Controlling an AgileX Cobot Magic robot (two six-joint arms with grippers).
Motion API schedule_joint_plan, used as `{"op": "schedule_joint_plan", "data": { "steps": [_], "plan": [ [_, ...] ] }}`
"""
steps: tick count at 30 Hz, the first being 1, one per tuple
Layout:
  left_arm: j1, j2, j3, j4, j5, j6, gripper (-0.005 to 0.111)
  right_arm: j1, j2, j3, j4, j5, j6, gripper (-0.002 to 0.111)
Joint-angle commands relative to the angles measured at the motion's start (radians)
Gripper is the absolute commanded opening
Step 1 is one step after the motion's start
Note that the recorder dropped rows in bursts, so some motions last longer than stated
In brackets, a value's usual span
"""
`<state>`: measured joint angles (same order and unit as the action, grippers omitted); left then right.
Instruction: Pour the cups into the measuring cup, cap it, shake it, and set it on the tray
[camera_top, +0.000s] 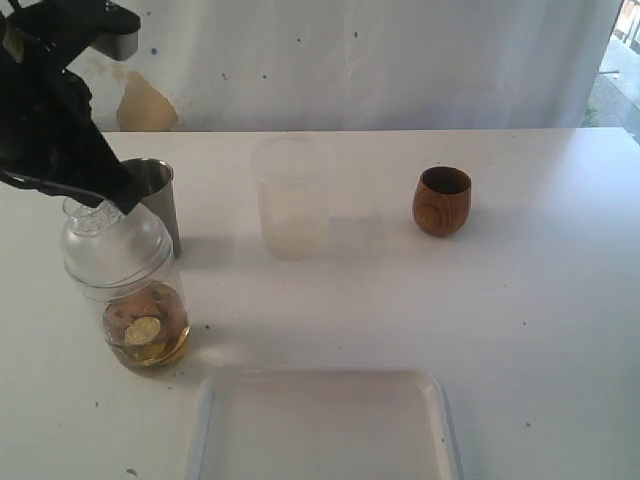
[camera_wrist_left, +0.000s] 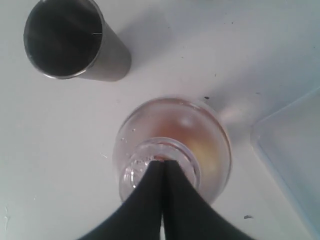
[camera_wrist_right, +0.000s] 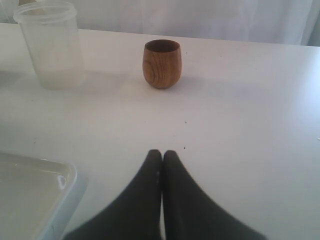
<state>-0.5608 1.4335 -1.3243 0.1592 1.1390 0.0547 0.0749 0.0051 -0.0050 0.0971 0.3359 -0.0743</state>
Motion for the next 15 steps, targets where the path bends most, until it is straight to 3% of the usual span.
{"op": "schedule_joint_plan", "data": {
  "steps": [1,15],
  "plan": [
    [0.0,0.0,0.008,0.0,-0.052,0.003,0.0,-0.005,-0.005,0.005,0.0,0.0,0.0,0.0],
    [0.0,0.043,0.008,0.009,-0.077,-0.004,0.0,-0.005,-0.005,0.005,0.0,0.0,0.0,0.0]
  ]
}}
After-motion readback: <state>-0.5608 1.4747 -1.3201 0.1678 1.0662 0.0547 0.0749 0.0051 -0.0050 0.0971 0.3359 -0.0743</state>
